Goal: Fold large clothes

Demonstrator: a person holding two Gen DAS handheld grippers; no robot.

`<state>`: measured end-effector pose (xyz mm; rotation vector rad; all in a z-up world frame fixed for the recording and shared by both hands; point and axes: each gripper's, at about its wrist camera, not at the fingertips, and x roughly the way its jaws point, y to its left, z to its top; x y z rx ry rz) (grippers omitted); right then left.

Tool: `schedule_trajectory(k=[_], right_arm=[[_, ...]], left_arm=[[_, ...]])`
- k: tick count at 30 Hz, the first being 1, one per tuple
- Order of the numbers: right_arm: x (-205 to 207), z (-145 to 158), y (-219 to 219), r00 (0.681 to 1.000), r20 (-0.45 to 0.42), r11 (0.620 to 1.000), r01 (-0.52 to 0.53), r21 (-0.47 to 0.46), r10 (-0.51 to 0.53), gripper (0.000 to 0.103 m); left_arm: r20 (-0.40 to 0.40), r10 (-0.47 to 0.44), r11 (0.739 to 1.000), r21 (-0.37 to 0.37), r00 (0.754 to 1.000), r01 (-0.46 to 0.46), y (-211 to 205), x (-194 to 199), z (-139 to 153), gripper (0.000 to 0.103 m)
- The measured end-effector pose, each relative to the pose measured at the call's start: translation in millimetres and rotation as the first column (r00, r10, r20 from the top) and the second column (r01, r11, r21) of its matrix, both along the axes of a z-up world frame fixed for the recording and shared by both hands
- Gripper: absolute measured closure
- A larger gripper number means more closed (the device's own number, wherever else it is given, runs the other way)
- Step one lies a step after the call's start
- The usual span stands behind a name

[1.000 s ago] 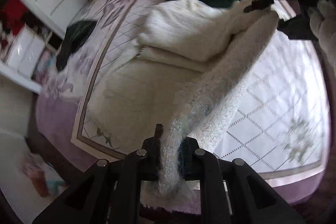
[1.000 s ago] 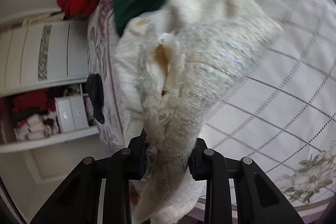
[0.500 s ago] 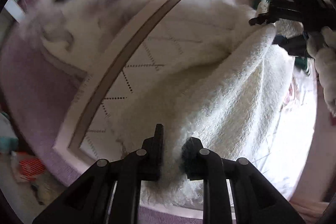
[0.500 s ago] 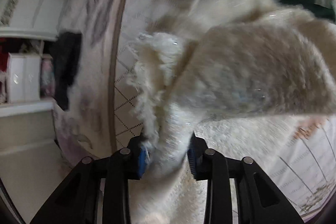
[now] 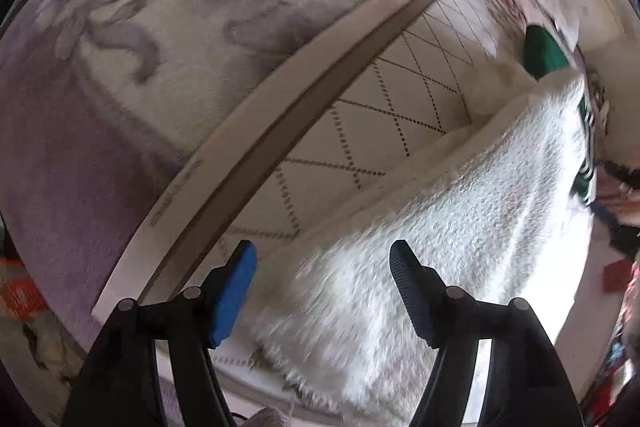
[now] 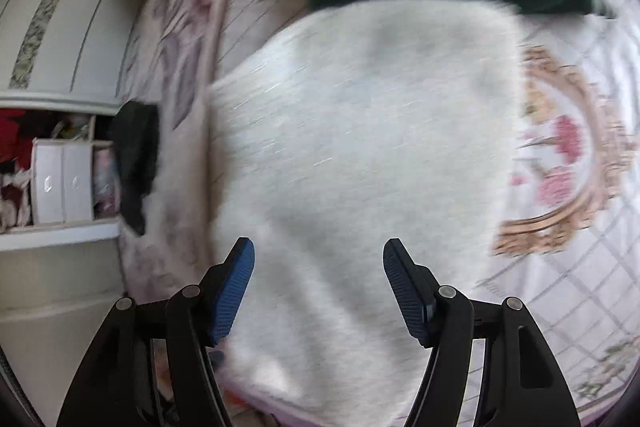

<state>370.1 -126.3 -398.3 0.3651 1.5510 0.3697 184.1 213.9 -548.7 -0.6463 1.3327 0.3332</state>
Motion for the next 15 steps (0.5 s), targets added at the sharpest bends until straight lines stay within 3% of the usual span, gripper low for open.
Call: schedule_trajectory(k=[3, 7, 12, 15], right_arm=[[23, -6, -8, 0.998, 0.056, 1.0, 0.009, 0.008, -0.009, 0.035], [65, -37, 42, 0.992, 0.104, 0.995, -0.084, 0.062, 0.077, 0.041], [102, -114, 106, 0.983, 0.058, 0.979, -0.165, -0.116, 0.173, 0.039], [97, -95, 108, 0.975, 0.079, 0.97, -0.196, -0.142, 0.208, 0.039]], left_arm=[[-0.023, -0.021, 0.998, 0.051, 1.0, 0.022, -5, 23, -13, 0.036], [-0.072, -0.023, 0.996, 0.082, 0.997, 0.029, -1, 42, -38, 0.033], [-0.093, -0.077, 0.991, 0.102, 0.993, 0.086, -2, 52, -44, 0.032], [-0.102, -0.101, 0.991, 0.077, 0.99, 0.109, 1, 54, -33, 0.032]])
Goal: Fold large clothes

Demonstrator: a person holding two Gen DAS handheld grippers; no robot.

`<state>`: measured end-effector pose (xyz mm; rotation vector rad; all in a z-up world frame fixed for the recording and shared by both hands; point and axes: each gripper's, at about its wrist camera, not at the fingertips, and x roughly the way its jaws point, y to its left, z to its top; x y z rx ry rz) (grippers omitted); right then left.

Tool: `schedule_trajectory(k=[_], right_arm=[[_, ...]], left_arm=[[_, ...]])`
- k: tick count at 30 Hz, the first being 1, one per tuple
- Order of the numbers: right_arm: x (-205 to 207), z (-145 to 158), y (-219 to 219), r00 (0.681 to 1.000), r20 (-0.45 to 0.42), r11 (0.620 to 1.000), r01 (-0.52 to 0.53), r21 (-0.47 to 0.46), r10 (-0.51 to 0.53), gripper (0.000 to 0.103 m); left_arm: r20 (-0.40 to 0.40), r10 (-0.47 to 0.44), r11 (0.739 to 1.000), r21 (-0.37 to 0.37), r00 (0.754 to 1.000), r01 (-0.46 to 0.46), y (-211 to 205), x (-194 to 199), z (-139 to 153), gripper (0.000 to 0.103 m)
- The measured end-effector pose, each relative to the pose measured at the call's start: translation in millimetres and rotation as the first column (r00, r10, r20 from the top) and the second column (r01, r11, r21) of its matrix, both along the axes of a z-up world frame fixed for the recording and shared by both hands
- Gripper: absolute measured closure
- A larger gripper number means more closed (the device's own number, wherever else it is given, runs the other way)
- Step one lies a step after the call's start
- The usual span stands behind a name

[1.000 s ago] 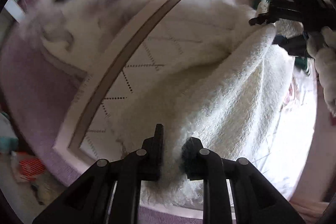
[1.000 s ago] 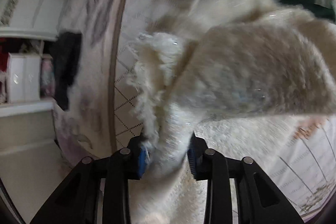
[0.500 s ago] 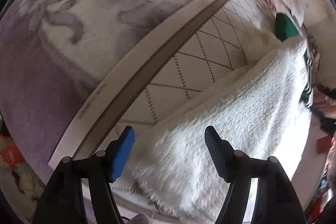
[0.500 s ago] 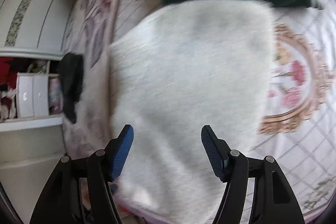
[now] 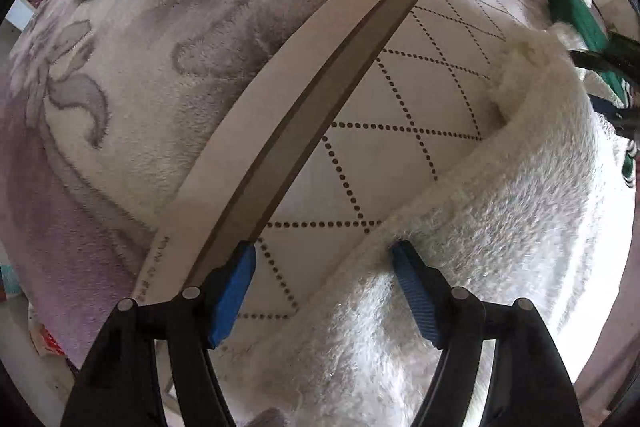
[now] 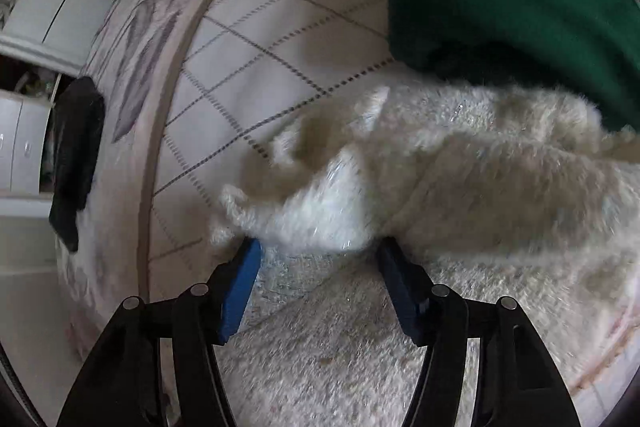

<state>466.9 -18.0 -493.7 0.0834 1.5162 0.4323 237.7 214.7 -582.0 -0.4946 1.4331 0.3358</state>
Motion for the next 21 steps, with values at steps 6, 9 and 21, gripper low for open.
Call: schedule_trajectory(k=[6, 9, 21], right_arm=[[-96, 63, -94, 0.99, -0.114, 0.976, 0.101, 0.195, -0.079, 0.021], [-175, 32, -138, 0.948, -0.285, 0.975, 0.182, 0.128, -0.14, 0.02], [-309, -35, -192, 0.826, -0.496, 0.928, 0.36, 0.099, -0.268, 0.087]], left_arm=[[0.015, -0.027, 0.992, -0.123, 1.0, 0.028, 7, -21, 16, 0.034], [0.003, -0.067, 0.992, -0.105, 0.998, 0.067, -1, -32, 5, 0.07], [-0.02, -0.055, 0.969, -0.241, 0.998, 0.048, -59, -130, 22, 0.086]])
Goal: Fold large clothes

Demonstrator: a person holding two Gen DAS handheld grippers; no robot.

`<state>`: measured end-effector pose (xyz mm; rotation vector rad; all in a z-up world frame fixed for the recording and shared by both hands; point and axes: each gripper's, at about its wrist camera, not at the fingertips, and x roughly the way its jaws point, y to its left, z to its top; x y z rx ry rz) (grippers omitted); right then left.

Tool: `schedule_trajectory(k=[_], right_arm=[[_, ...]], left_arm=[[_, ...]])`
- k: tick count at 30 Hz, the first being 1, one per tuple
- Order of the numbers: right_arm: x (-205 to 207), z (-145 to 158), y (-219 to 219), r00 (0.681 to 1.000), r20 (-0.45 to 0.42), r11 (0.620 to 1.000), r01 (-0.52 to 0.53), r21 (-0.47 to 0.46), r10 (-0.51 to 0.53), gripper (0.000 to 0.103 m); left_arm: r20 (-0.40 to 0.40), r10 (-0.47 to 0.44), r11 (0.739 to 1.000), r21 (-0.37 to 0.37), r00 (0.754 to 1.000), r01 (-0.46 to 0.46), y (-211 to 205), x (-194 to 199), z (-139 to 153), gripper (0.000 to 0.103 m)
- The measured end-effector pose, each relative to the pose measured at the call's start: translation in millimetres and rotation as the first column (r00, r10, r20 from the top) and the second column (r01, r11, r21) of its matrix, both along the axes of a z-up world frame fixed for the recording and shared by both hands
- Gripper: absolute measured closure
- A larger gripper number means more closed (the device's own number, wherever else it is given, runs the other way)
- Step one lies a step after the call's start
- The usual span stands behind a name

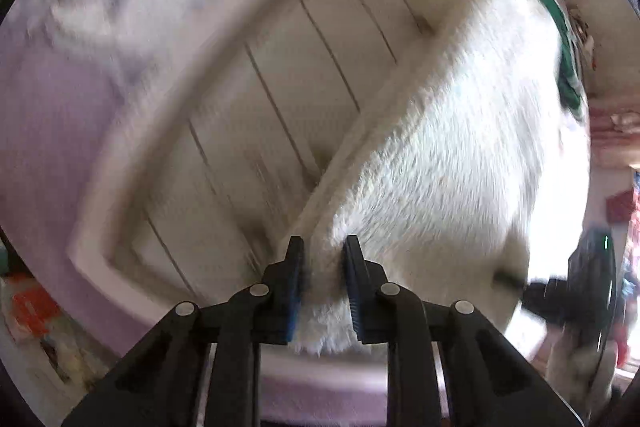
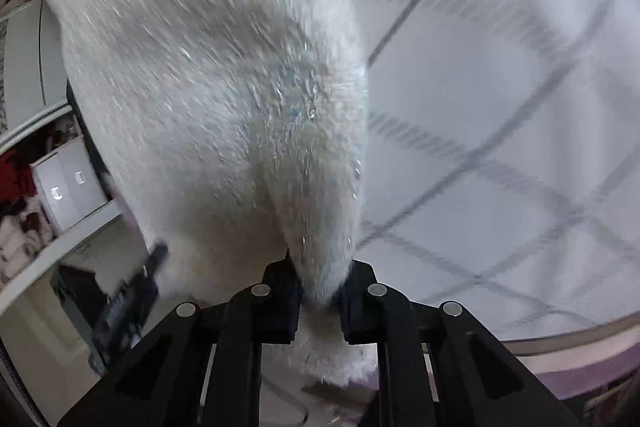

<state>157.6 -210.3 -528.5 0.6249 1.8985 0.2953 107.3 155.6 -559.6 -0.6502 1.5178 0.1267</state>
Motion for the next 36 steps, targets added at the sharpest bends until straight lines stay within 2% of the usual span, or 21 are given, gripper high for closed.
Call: schedule_trajectory(k=[4, 7, 10, 12, 13, 14, 16, 18, 20, 22, 23, 25, 26, 28, 29, 31, 33, 34, 36], right_arm=[[6, 15, -58, 1.0, 0.022, 0.995, 0.015, -0.1, -0.013, 0.087], [8, 18, -75, 0.994, -0.013, 0.979, -0.108, -0.175, 0.107, 0.083], [20, 41, -73, 0.979, -0.012, 0.957, -0.199, -0.212, 0.201, 0.075], [33, 64, -68, 0.971, 0.04, 0.951, -0.22, -0.217, 0.234, 0.054], [42, 78, -63, 0.972, 0.082, 0.962, -0.203, -0.183, 0.221, 0.05], [48, 85, -58, 0.973, 0.105, 0.97, -0.187, -0.154, 0.205, 0.047], [68, 96, -43, 0.973, 0.154, 0.984, -0.159, -0.084, 0.171, 0.047], [93, 103, -20, 0.96, 0.226, 0.986, -0.158, -0.052, 0.165, 0.047], [123, 99, 14, 0.934, 0.293, 0.979, -0.198, -0.054, 0.205, 0.048], [144, 88, 40, 0.922, 0.311, 0.973, -0.218, -0.069, 0.229, 0.063], [154, 79, 53, 0.915, 0.312, 0.967, -0.24, -0.086, 0.255, 0.074], [183, 59, 69, 0.91, 0.278, 0.949, -0.276, -0.153, 0.309, 0.079], [187, 40, 76, 0.914, 0.247, 0.942, -0.285, -0.177, 0.323, 0.083], [190, 32, 78, 0.917, 0.245, 0.945, -0.275, -0.179, 0.314, 0.084], [190, 35, 82, 0.905, 0.242, 0.931, -0.306, -0.2, 0.35, 0.085], [192, 46, 88, 0.886, 0.215, 0.904, -0.364, -0.224, 0.41, 0.084], [205, 65, 90, 0.898, 0.188, 0.912, -0.366, -0.186, 0.398, 0.084], [217, 81, 83, 0.904, 0.231, 0.93, -0.33, -0.163, 0.361, 0.082], [242, 102, 76, 0.895, 0.312, 0.946, -0.278, -0.168, 0.318, 0.08]], left_arm=[[-0.091, -0.03, 0.991, -0.129, 0.995, 0.018, -48, -32, -21, 0.086], [-0.134, -0.042, 0.99, -0.14, 0.99, 0.023, -63, -39, -14, 0.086], [-0.097, -0.022, 0.992, -0.127, 0.995, 0.009, -51, -31, 19, 0.085], [-0.061, 0.002, 0.993, -0.121, 0.998, -0.009, -44, -2, 38, 0.085], [-0.029, 0.011, 0.992, -0.129, 1.0, -0.015, -38, 13, 47, 0.085], [0.024, 0.02, 0.99, -0.137, 1.0, -0.016, -32, 11, 62, 0.085], [0.161, 0.024, 0.997, -0.081, 0.987, -0.011, -31, 58, 79, 0.085], [0.246, 0.003, 1.0, -0.022, 0.969, 0.002, -37, 99, 82, 0.085], [0.248, -0.033, 0.999, 0.024, 0.968, 0.027, -40, 141, 67, 0.086], [0.209, -0.082, 0.993, 0.101, 0.975, 0.061, -47, 173, 42, 0.086], [0.175, -0.099, 0.991, 0.111, 0.98, 0.08, -37, 179, 26, 0.085], [0.102, -0.092, 0.993, 0.085, 0.99, 0.084, -31, 179, -11, 0.081], [0.102, -0.08, 0.995, 0.063, 0.992, 0.073, -26, 175, -20, 0.076], [0.118, -0.059, 0.998, 0.027, 0.991, 0.056, -23, 169, -20, 0.075], [0.118, -0.058, 0.998, 0.023, 0.991, 0.055, -22, 166, -16, 0.076], [0.141, -0.056, 0.998, 0.037, 0.988, 0.052, -20, 161, 9, 0.077], [0.183, -0.059, 0.998, 0.045, 0.981, 0.051, -25, 163, 33, 0.077], [0.207, -0.057, 0.998, 0.043, 0.977, 0.049, -26, 170, 39, 0.077], [0.202, -0.056, 0.996, 0.074, 0.978, 0.042, -24, 190, 30, 0.077]])
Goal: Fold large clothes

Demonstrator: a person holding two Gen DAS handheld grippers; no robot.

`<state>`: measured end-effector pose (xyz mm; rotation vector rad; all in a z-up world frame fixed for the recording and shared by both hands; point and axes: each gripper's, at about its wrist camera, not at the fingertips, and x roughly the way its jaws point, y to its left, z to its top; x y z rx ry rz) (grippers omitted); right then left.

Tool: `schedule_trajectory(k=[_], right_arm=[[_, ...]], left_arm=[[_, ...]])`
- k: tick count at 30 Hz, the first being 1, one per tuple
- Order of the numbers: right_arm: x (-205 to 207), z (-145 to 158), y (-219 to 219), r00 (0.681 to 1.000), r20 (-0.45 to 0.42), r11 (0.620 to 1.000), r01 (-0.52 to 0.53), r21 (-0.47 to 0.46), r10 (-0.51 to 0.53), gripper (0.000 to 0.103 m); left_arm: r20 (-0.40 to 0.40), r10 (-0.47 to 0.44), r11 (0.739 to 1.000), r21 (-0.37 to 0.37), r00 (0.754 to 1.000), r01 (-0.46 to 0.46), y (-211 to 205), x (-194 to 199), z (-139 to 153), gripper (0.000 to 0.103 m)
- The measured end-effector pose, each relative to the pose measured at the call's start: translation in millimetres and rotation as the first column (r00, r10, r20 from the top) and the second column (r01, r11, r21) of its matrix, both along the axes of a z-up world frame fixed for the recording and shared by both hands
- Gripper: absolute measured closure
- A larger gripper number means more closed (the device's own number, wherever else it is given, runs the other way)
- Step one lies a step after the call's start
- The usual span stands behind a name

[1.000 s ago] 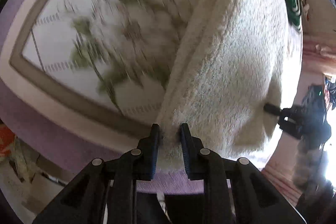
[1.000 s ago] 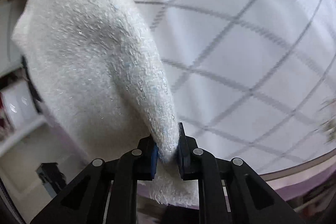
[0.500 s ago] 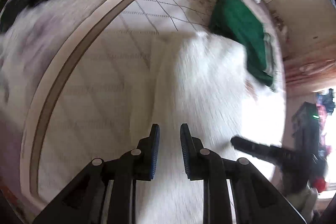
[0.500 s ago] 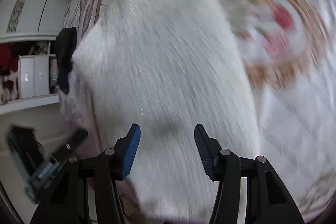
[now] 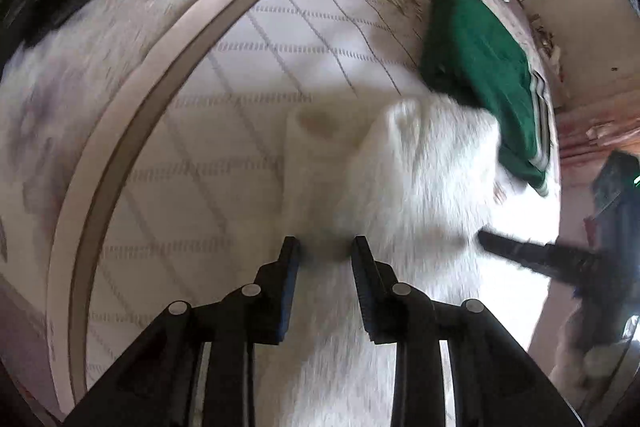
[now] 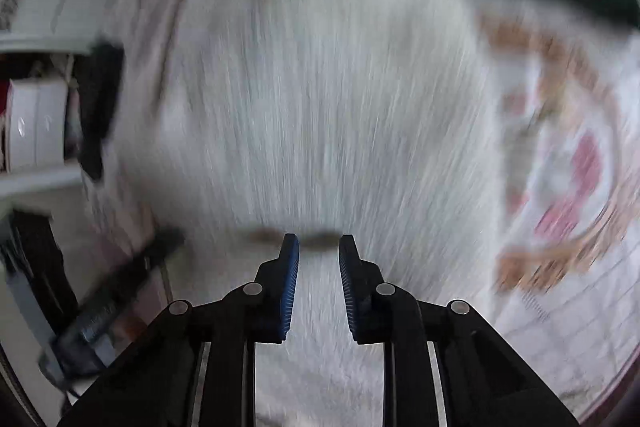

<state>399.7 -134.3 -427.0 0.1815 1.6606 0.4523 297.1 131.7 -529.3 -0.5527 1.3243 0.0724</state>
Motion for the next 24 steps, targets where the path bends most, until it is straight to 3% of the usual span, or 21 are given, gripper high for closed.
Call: schedule_trajectory(k=[3, 6, 8, 11, 12, 13, 14, 15, 19, 24], right_arm=[[52, -6, -3, 0.995, 0.064, 0.997, 0.071, -0.002, -0.071, 0.08], [96, -48, 6, 0.996, 0.054, 0.996, 0.069, -0.048, -0.067, 0.08], [98, -67, 17, 0.999, 0.029, 0.997, 0.035, -0.063, -0.034, 0.08], [98, -53, 15, 1.0, 0.031, 0.998, 0.0, -0.06, 0.002, 0.079], [92, -43, 7, 1.0, 0.026, 0.999, -0.006, -0.04, 0.007, 0.072], [82, -37, -9, 1.0, 0.026, 1.0, -0.015, -0.019, 0.016, 0.066], [69, -22, -19, 1.0, 0.013, 1.0, 0.003, 0.016, -0.003, 0.051], [50, -6, -34, 1.0, 0.004, 0.999, 0.025, 0.045, -0.025, 0.042], [-38, 29, -67, 0.999, -0.042, 0.997, 0.025, 0.067, -0.022, 0.042], [-151, 20, -101, 0.989, -0.145, 0.998, -0.04, -0.046, 0.033, 0.042]], left_arm=[[-0.063, 0.008, 1.0, 0.021, 0.998, -0.007, 9, 34, -43, 0.075], [-0.086, 0.018, 0.999, -0.043, 0.996, -0.021, 21, 40, -65, 0.075], [-0.068, 0.016, 0.999, -0.045, 0.998, -0.019, 26, 31, -52, 0.075], [-0.014, 0.023, 0.997, -0.067, 1.0, -0.024, 32, 5, -20, 0.075], [0.01, 0.029, 0.996, -0.085, 1.0, -0.028, 36, -10, -6, 0.075], [0.018, 0.042, 0.994, -0.103, 0.999, -0.04, 41, -25, 7, 0.069], [0.022, 0.06, 0.99, -0.128, 0.998, -0.057, 46, -40, 15, 0.061], [0.027, 0.08, 0.985, -0.153, 0.996, -0.074, 45, -53, 25, 0.058], [-0.047, 0.109, 0.982, -0.148, 0.993, -0.115, 27, -114, 32, 0.056], [-0.207, 0.029, 0.991, -0.119, 0.978, -0.054, -25, -177, -3, 0.056]])
